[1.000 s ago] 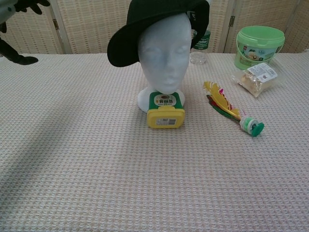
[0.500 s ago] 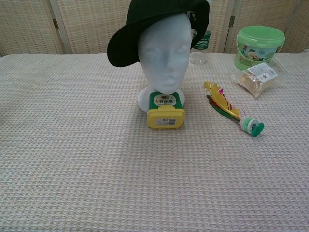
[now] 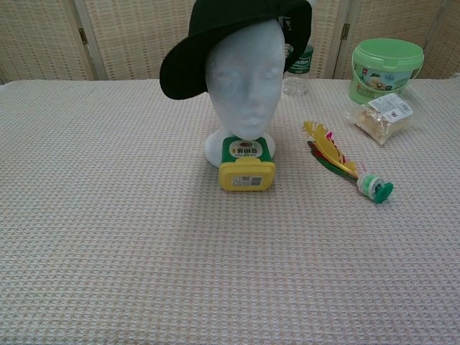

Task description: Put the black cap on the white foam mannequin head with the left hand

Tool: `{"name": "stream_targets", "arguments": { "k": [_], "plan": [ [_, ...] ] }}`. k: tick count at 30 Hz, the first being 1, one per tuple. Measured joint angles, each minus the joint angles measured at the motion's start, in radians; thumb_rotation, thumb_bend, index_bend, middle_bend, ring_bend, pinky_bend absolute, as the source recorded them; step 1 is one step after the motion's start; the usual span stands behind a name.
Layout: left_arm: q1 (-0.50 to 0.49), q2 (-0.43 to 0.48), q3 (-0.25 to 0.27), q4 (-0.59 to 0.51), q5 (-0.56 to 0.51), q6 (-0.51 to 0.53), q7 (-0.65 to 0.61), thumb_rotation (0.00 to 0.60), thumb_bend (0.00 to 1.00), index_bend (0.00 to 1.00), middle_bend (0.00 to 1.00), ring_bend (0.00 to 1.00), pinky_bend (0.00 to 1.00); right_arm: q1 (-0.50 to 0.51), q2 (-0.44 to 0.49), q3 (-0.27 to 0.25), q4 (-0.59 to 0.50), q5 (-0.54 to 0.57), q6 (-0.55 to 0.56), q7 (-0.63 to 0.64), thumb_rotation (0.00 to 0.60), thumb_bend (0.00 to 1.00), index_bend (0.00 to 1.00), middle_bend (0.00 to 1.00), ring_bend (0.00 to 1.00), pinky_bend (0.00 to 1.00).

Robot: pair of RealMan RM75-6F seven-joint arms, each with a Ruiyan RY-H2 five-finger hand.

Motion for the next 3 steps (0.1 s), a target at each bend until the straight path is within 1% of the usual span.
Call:
{"name": "stream_targets", "arguments": {
  "k": [3],
  "plan": [
    [0.014,0.006,0.005,0.008,-0.017,-0.026,-0.015,0.479,0.23,0.00,0.00,0.00,0.17,-0.002,0.000,0.001,-0.002,0.000,0.004,0.001,0.600,0.19,0.00,0.00,0.00,0.00]
  ]
}}
